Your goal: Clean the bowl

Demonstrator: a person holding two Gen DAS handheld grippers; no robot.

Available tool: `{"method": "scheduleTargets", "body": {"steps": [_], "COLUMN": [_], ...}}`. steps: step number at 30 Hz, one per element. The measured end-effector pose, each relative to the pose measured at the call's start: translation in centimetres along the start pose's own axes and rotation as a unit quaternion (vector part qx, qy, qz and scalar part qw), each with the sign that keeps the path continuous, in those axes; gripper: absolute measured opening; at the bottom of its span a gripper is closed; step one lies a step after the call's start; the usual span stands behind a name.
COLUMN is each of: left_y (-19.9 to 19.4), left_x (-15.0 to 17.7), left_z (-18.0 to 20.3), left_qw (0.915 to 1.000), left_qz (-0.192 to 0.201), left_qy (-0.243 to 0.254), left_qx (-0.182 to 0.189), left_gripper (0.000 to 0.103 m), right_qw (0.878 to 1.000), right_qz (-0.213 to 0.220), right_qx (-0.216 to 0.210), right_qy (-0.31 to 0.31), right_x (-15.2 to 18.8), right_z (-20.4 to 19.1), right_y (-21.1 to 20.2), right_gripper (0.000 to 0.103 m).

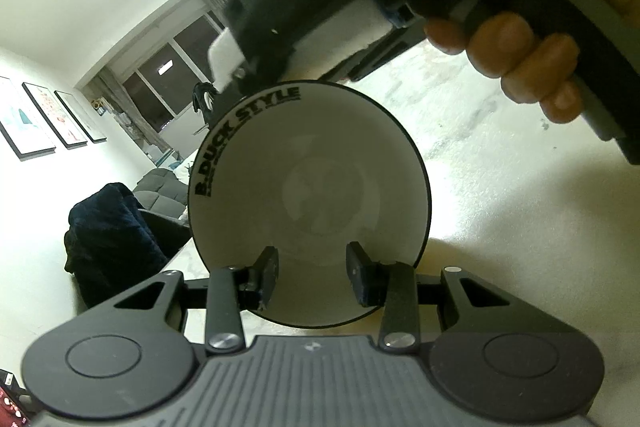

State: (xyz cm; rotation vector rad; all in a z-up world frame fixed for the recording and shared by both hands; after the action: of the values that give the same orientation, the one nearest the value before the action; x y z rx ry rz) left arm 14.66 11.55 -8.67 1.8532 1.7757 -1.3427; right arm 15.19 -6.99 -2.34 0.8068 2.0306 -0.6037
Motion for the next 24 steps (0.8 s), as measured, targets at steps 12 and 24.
{"method": "scheduleTargets", "body": {"steps": [12,24], "left_y": [-0.5,-0.3], "left_x": [-0.1,0.3], "left_z": [0.5,0.5], "left_qw": [1.0000,1.0000], "left_qz": [-0.004,-0.003], "left_qy": [-0.004,0.002], "left_qx": [-0.003,-0.008], "left_gripper": [0.038,0.038], "right_qw": [0.977,0.963], "right_qz": [-0.091,-0.155], "right_qx": [0.174,0.208], "right_qy": [-0.087,-0.072], "right_x": [0.1,1.4], "right_z": [4.2,5.7], "right_y": [0.8,0.9], "right_gripper": [0.022,0.022]}}
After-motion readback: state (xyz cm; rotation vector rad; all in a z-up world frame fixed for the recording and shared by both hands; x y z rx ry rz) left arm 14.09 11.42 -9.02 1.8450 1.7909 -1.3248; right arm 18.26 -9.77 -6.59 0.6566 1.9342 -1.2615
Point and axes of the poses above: each gripper's, at about its wrist camera, not at the fingertips, and y roughly the way its jaws point, z to its right, x to its underside, the point moved 8 cm from there along y, roughly the way its jaws point, and after that the axes turned 4 degrees about -y, right-handed, at the moved point
